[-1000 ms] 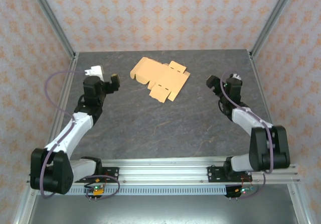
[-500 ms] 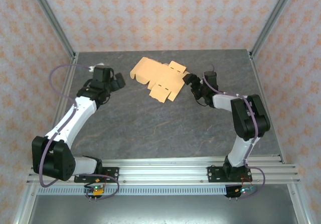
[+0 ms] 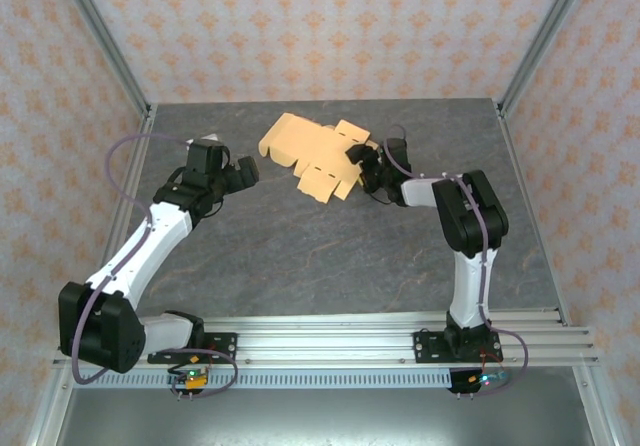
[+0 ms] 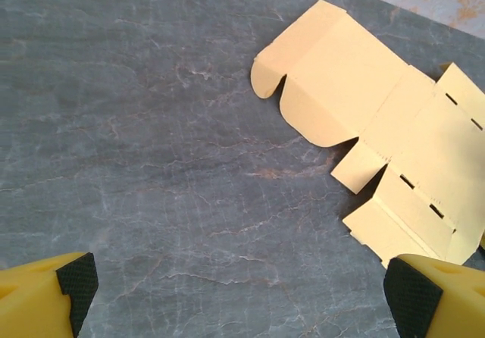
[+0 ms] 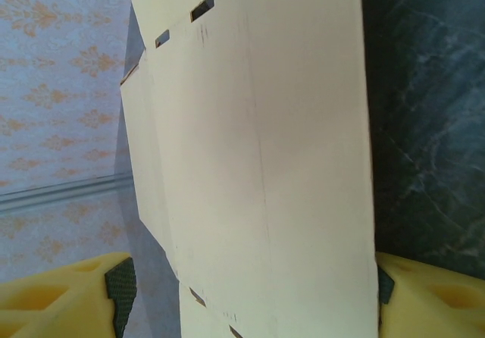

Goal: Fold the paper box

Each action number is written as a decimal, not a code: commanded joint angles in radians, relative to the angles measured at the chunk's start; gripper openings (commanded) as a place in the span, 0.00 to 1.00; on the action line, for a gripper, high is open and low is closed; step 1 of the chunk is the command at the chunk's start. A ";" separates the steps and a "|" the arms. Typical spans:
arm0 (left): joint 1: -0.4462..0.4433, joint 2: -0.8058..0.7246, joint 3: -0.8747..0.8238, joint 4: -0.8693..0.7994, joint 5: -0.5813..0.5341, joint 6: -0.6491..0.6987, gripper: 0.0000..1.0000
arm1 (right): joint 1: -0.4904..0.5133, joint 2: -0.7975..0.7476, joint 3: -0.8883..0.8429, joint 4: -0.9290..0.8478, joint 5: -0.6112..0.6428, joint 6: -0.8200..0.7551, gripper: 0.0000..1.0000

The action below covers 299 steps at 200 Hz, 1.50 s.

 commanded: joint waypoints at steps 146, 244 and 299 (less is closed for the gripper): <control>0.003 -0.090 0.060 -0.160 0.096 0.063 1.00 | -0.007 0.066 0.071 0.350 -0.188 -0.088 0.00; 0.004 0.133 0.091 -0.040 0.108 -0.087 1.00 | -0.014 0.035 0.126 -0.076 -0.024 -0.147 0.51; 0.004 0.203 0.098 -0.009 0.109 -0.140 1.00 | -0.010 0.205 0.351 -0.141 -0.042 -0.140 0.51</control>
